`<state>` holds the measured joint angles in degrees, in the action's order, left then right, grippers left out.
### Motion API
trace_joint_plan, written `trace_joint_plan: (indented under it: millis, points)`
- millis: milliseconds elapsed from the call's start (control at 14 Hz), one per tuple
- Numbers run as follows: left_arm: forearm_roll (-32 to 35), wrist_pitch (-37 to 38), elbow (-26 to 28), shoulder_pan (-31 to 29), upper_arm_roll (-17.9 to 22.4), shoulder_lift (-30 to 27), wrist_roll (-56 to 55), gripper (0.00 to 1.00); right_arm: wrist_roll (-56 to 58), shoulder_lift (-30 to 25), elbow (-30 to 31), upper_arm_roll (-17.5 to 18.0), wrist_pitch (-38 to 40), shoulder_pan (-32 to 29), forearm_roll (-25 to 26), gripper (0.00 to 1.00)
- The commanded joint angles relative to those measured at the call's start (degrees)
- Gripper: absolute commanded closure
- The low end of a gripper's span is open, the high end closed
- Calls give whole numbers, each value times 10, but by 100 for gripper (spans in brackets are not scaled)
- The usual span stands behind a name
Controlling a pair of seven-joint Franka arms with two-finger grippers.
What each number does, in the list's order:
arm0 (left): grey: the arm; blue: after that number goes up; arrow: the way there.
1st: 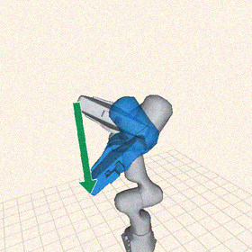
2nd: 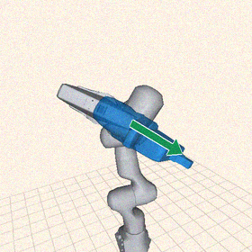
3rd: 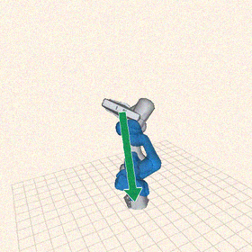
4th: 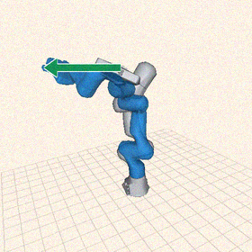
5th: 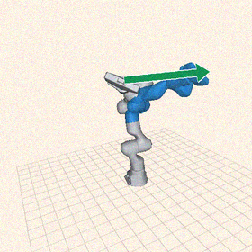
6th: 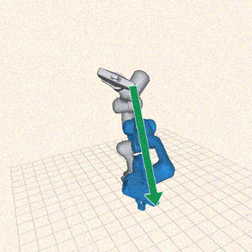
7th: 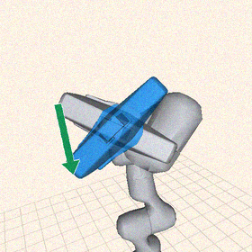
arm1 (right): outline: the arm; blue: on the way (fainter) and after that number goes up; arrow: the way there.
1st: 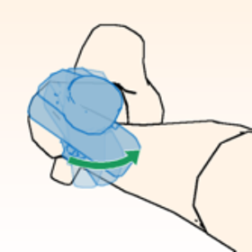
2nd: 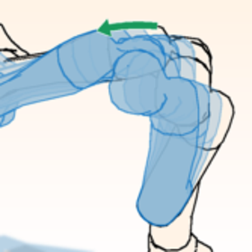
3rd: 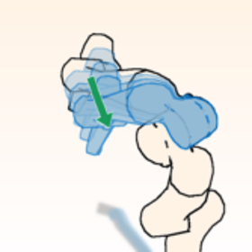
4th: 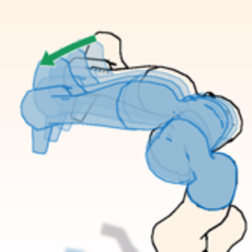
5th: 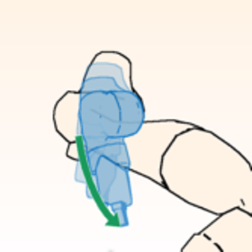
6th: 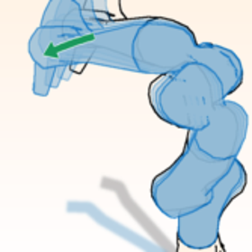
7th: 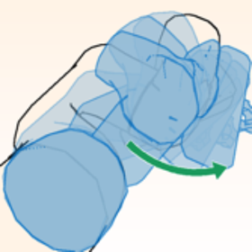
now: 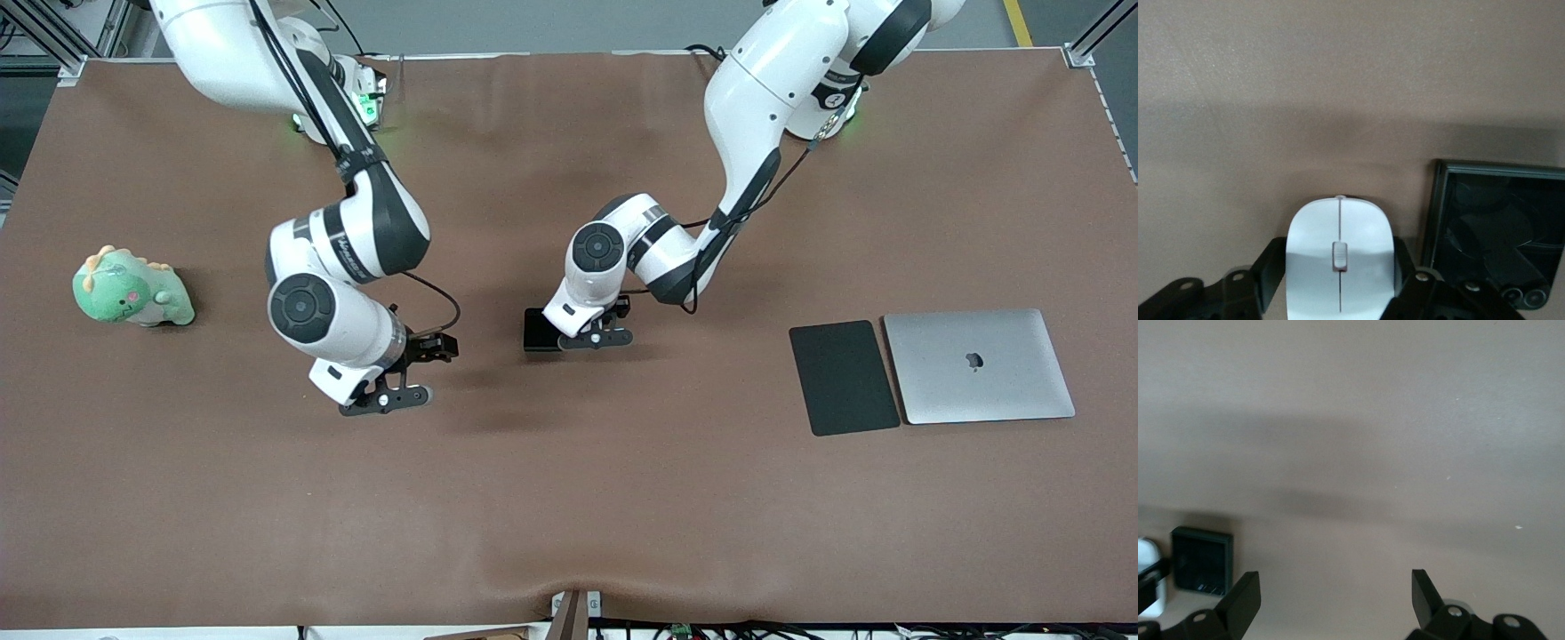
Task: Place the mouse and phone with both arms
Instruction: 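Carry the mouse toward the mouse pad while the right gripper grasps the phone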
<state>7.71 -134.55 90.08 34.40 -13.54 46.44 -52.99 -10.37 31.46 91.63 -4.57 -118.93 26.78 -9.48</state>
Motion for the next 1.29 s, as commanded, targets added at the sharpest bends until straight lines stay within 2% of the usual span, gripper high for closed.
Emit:
trace_joint_plan:
  millis: [0,500,857,1214]
  points:
    - [14,0,-10,8,6,3,-21,33,-10,-13,31,-5,-24,9,-8,0]
    - [15,4,-10,7,8,-1,-19,43,-52,18,48,-5,-45,28,-7,0]
    - [27,30,-10,-6,10,-26,-19,42,-70,24,46,-6,-49,40,-7,0]
    - [32,67,-10,-61,8,-79,10,40,-142,43,18,-5,-48,65,-4,0]
